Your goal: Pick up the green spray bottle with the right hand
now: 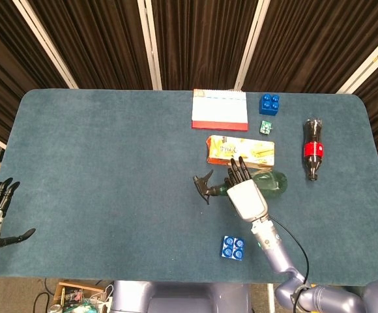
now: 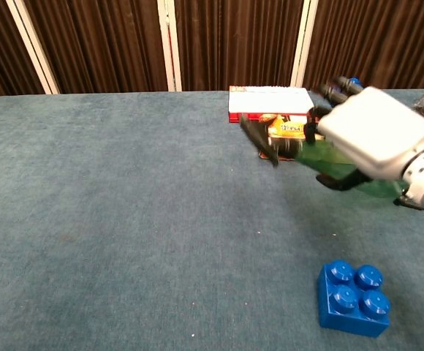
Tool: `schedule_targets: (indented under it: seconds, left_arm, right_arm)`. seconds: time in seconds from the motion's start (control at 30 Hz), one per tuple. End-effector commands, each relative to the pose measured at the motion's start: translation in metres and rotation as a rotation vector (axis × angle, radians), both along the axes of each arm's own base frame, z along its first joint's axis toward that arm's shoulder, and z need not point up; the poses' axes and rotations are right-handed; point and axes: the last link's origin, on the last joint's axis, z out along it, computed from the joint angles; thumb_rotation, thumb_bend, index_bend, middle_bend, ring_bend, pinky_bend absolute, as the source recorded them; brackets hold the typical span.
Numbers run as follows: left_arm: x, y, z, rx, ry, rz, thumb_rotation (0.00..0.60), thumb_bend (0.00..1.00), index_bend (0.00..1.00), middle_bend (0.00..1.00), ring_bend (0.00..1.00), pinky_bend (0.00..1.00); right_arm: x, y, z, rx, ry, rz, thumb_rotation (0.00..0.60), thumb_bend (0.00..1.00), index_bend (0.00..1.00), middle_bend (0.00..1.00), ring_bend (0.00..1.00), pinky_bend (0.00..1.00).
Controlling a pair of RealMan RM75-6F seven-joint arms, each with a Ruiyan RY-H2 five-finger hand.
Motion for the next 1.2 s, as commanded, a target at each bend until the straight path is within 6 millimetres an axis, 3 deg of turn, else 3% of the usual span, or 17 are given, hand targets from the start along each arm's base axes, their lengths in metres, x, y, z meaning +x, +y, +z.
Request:
schedule_targets:
  seconds: [0.03,0.23,0.4,0.7,1.03,1.2]
  left_arm:
    - [0.001,-0.002,0.001,0.002,-0.004,-0.006,0.600,0.00,0.00,0.00,0.00,0.04]
    - [0.001,-0.003,0.001,-0.001,-0.007,-0.011,0.600,0.00,0.00,0.00,0.00,0.04]
    - [0.001,-0.003,0.001,-0.001,-0.007,-0.011,0.600,0.00,0.00,0.00,0.00,0.04]
    - [0.001,-0.002,-0.001,-0.009,-0.009,-0.012,0.600,0.00,0.00,0.00,0.00,0.04]
    - [0.001,0.000,-0.002,-0.019,-0.008,-0.011,0.600,0.00,0.00,0.00,0.00,0.04]
    - [0.001,0.000,-0.002,-0.014,-0.009,-0.011,0.600,0.00,0.00,0.00,0.00,0.04]
  right_arm:
    - [0.015,0.007,0.035,-0.035,-0.235,0.112,0.600,0.53,0.95,0.27,0.00,0.05]
    - [0.017,0.008,0.060,-0.066,-0.477,0.198,0.600,0.53,0.96,0.28,0.00,0.07]
    - [0.014,-0.003,0.080,-0.094,-0.664,0.198,0.600,0.53,0.96,0.29,0.00,0.07]
    - [-0.004,-0.023,0.096,-0.055,-0.907,0.002,0.600,0.54,0.96,0.29,0.00,0.08]
    - [-0.020,-0.028,0.110,0.045,-0.957,-0.253,0.600,0.54,0.97,0.29,0.00,0.08]
    - [-0.020,-0.017,0.127,0.074,-0.971,-0.331,0.600,0.54,0.97,0.29,0.00,0.08]
